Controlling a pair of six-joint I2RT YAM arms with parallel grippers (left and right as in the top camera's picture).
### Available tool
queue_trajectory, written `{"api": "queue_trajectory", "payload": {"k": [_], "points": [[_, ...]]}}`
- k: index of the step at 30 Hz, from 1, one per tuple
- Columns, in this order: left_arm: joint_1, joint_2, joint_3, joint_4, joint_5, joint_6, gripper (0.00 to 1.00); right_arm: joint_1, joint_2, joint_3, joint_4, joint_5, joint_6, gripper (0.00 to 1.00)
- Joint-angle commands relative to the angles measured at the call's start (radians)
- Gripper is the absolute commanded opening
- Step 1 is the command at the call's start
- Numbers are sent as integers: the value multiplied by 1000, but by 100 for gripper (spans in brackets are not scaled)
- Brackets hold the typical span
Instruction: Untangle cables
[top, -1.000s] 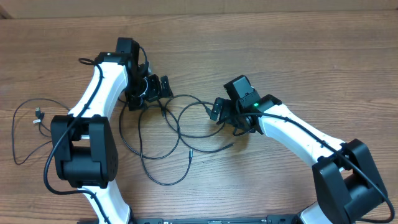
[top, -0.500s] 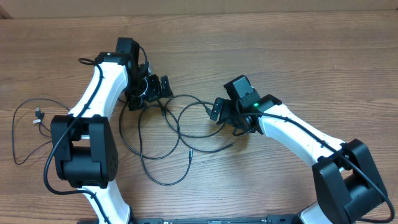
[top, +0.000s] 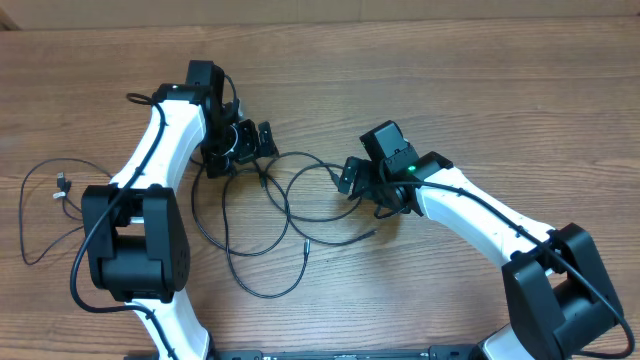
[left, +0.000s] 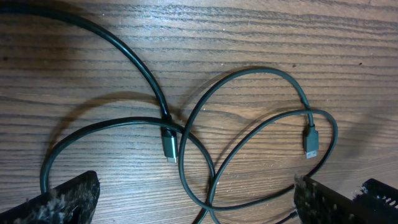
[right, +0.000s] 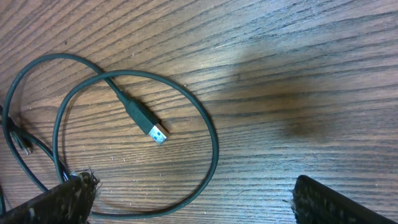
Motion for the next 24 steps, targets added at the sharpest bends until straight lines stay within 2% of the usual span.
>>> {"api": "queue_trajectory", "payload": {"k": [1, 24], "points": [[0, -6, -6, 1, -8, -3, 100, -2, -21, 10, 3, -5, -8, 100], [0, -6, -6, 7, 3, -14, 99, -2, -21, 10, -18, -42, -8, 100]]}}
